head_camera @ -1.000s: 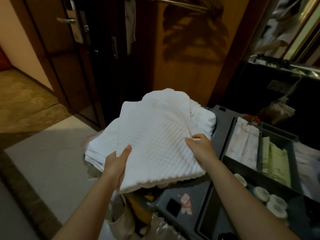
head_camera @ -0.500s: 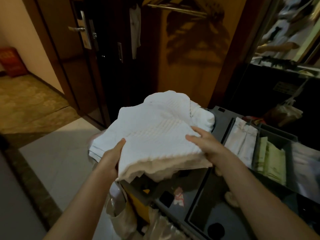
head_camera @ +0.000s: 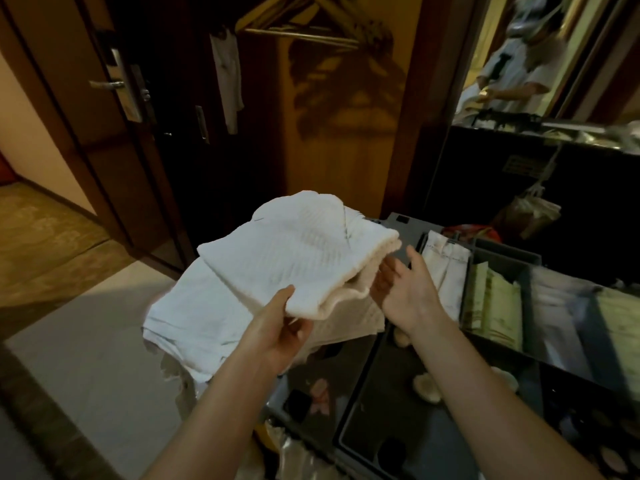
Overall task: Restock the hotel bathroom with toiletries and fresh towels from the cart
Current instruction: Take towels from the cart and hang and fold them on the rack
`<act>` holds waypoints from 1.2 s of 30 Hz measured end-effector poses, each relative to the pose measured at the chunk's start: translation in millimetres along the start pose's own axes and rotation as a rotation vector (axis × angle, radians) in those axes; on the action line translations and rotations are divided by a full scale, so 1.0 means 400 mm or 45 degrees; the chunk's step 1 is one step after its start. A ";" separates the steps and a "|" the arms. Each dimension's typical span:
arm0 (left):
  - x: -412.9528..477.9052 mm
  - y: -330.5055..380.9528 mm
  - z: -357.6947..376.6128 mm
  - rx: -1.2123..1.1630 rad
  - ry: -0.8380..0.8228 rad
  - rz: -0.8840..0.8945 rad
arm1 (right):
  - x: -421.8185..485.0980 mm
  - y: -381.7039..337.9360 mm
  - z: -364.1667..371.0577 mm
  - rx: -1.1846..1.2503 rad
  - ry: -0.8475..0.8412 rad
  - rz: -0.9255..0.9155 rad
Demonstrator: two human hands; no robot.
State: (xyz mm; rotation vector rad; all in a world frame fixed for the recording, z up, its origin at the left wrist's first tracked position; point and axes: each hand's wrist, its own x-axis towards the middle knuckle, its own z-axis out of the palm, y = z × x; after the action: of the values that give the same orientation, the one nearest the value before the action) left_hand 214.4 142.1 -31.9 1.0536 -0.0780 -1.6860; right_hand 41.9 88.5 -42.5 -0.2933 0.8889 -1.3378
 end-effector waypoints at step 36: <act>0.080 -0.046 -0.003 0.148 0.095 0.245 | -0.150 0.036 -0.063 0.198 0.022 -0.060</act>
State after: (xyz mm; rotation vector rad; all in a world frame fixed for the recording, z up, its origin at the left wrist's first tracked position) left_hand 201.2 124.4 -61.6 1.1570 -0.2248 -1.4814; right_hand 36.1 154.7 -45.1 -0.1829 0.7913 -1.4466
